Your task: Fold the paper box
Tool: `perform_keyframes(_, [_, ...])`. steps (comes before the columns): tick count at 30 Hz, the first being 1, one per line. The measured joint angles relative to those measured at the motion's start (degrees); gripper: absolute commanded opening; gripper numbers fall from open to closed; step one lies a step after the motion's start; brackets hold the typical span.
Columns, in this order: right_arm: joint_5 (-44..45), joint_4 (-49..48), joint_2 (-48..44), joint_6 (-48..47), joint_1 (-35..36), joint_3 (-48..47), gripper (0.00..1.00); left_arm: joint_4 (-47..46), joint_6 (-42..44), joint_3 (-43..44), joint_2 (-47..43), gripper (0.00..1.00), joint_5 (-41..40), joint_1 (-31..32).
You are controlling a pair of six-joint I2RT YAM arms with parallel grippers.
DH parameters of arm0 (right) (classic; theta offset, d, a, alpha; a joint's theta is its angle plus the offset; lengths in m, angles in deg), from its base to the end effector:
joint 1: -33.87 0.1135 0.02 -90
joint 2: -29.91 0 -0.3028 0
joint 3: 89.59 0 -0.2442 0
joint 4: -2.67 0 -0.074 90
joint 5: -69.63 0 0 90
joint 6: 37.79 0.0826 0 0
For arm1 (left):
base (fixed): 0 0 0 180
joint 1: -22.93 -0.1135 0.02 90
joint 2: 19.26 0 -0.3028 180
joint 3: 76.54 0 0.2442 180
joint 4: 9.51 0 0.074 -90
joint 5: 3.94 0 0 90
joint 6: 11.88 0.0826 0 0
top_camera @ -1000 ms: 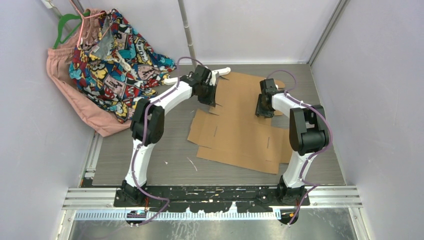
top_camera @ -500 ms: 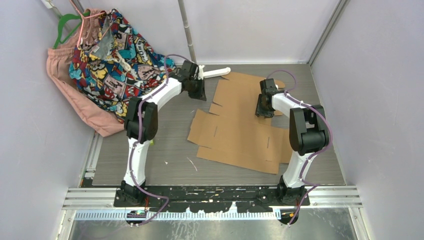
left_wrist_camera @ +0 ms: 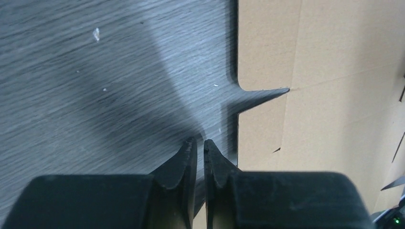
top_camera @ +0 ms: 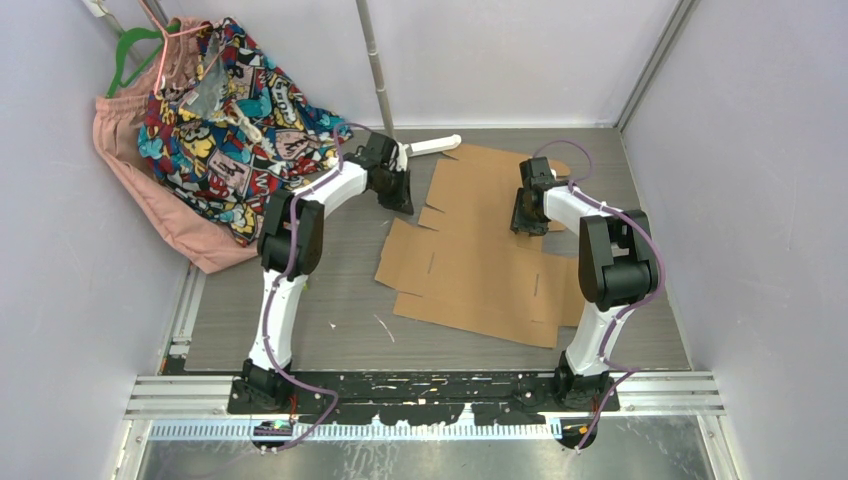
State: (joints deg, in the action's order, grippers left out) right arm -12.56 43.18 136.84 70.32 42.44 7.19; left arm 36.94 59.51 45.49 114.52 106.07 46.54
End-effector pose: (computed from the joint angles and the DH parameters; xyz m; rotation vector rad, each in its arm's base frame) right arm 0.3968 0.0484 0.1647 0.2639 2.6603 -0.0364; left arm 0.4912 -0.2456 0.1535 0.2495 2.6513 -0.7106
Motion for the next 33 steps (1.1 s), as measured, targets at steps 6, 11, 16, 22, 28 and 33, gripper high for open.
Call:
perform_keyframes(6, [-0.04, 0.09, 0.00, 0.02, 0.02, -0.02, 0.43, -0.46, -0.48, 0.42, 0.28, 0.14, 0.76, 0.33])
perform_keyframes(11, [-0.17, 0.26, 0.00, 0.00, 0.11, -0.07, 0.43, -1.20, -0.50, 0.63, 0.66, 0.15, 1.66, 1.44])
perform_keyframes(16, [-0.22, 0.42, 0.00, 0.00, 0.24, -0.11, 0.43, -1.73, -0.50, 0.68, 0.83, 0.15, 2.56, 3.13])
perform_keyframes(22, [-0.24, 0.44, 0.00, 0.00, 0.26, -0.11, 0.43, -2.32, -0.76, 0.33, 0.87, 0.16, 3.65, 4.42])
perform_keyframes(28, [-0.33, 0.39, 0.00, 0.00, 0.26, -0.11, 0.43, -2.93, -1.55, 0.11, 0.79, 0.30, 4.35, 4.81])
perform_keyframes(33, [-0.33, 0.28, 0.00, 0.00, 0.26, 0.00, 0.43, -3.04, -2.05, 0.11, 0.50, 0.34, 4.44, 5.35])
